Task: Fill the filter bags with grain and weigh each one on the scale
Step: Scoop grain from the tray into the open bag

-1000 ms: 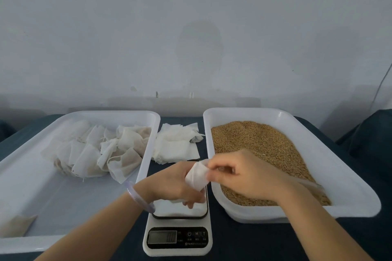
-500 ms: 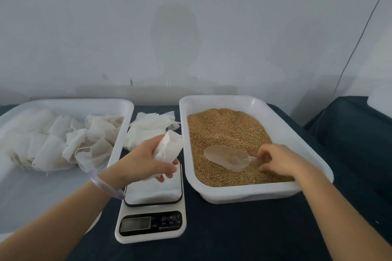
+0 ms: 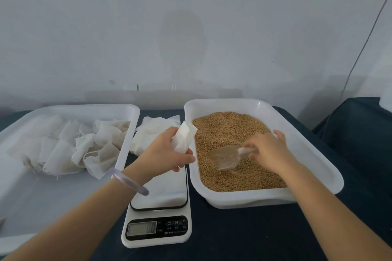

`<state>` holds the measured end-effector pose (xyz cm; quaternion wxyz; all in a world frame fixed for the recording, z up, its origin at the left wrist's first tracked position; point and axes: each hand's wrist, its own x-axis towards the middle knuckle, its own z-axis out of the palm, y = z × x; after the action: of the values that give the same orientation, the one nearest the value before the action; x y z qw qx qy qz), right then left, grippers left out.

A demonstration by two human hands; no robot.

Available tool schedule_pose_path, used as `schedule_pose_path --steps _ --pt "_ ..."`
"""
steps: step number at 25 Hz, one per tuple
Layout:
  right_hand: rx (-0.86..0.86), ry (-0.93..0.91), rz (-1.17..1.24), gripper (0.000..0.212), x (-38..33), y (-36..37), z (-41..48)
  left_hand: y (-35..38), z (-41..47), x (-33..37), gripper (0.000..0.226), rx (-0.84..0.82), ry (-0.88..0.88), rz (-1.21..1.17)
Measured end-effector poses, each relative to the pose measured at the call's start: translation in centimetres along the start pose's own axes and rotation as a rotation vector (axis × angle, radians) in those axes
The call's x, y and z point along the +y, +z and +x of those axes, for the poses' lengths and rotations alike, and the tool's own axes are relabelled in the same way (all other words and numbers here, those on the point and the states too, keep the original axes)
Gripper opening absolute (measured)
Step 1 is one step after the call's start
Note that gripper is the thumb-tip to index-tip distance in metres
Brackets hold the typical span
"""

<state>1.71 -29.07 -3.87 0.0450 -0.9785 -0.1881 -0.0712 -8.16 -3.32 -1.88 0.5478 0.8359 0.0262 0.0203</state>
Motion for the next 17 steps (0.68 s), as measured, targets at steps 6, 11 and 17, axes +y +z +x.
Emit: schedule_pose_path --steps 6,11,17 --pt "-0.017 0.122 0.120 0.028 3.3 -0.1 -1.4 0.2 0.6 0.3 0.037 0.023 -0.036 0.019" --pt "-0.032 0.150 0.342 0.028 5.2 -1.7 -2.9 2.0 2.5 1.6 0.044 0.054 0.047 0.167" --pt "0.032 0.117 0.521 0.028 6.7 -3.9 -4.6 5.0 4.0 1.4 0.038 0.055 0.139 0.410"
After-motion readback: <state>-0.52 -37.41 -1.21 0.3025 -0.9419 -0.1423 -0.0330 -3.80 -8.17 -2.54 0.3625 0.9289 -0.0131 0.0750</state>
